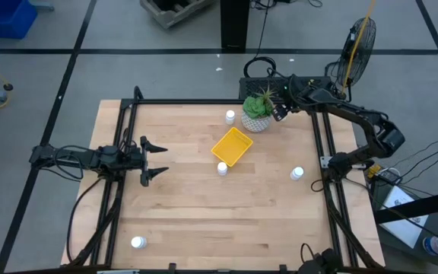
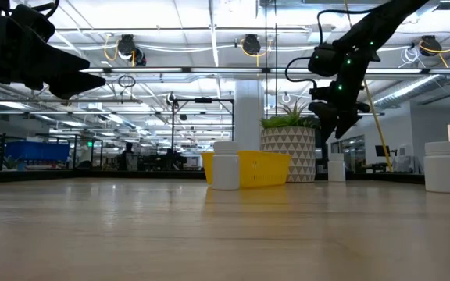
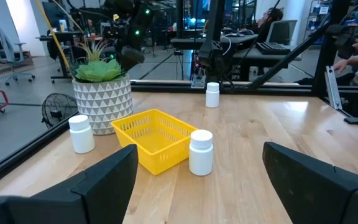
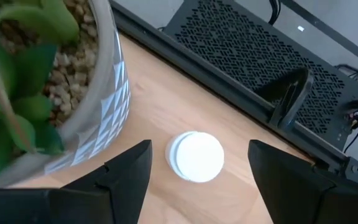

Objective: Pick and place pill bottles into a basket
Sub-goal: Put the top right white medicine bottle into the bin

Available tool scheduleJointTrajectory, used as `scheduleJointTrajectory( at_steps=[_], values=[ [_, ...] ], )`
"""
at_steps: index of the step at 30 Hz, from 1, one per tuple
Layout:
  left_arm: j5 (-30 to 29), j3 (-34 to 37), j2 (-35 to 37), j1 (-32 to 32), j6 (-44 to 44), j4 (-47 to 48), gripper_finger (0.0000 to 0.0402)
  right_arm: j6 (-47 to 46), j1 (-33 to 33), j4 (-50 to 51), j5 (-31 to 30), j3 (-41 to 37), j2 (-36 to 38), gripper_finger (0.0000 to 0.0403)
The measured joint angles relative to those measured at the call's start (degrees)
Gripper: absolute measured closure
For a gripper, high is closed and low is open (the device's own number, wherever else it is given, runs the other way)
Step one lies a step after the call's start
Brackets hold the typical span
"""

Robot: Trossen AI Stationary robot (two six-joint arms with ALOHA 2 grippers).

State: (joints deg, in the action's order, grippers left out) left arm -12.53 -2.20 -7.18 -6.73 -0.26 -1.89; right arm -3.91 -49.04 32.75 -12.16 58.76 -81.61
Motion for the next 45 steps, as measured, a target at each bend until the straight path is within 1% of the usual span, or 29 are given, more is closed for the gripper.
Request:
scheduleJointTrajectory(
  at_steps=[8,10,17,20,27,31,45],
  values=[
    [0.0,-0.01,0.0,0.0,0.0,-0.02,0.005,1.56,-0.09,-1.43,-0.02,-0.02,-4.46,0.0145],
    [0.0,0.01,0.0,0.01,0.01,0.0,0.005,1.61,-0.49,-1.14,-0.97,-0.09,-4.9,0.0145],
    [0.0,0.01,0.0,0.01,-0.01,0.0,0.005,1.61,-3.51,-1.28,-0.99,-0.09,-4.41,0.0145],
    [0.0,0.01,0.0,0.0,0.01,-0.01,0.005,1.61,-4.24,-1.21,0.39,-0.1,-4.43,0.0145],
    [0.0,0.01,0.0,0.0,0.01,-0.02,0.005,1.55,-3.74,-1.48,0.64,-0.1,-4.43,0.0145],
    [0.0,0.01,0.0,-0.01,-0.01,-0.02,0.005,0.22,-3.74,-1.46,2.91,-0.09,-4.43,0.0145],
    [0.0,0.01,0.0,0.0,-0.01,-0.02,0.005,-0.81,-2.7,-1.2,3.33,-0.09,-4.43,0.0145]
  ],
)
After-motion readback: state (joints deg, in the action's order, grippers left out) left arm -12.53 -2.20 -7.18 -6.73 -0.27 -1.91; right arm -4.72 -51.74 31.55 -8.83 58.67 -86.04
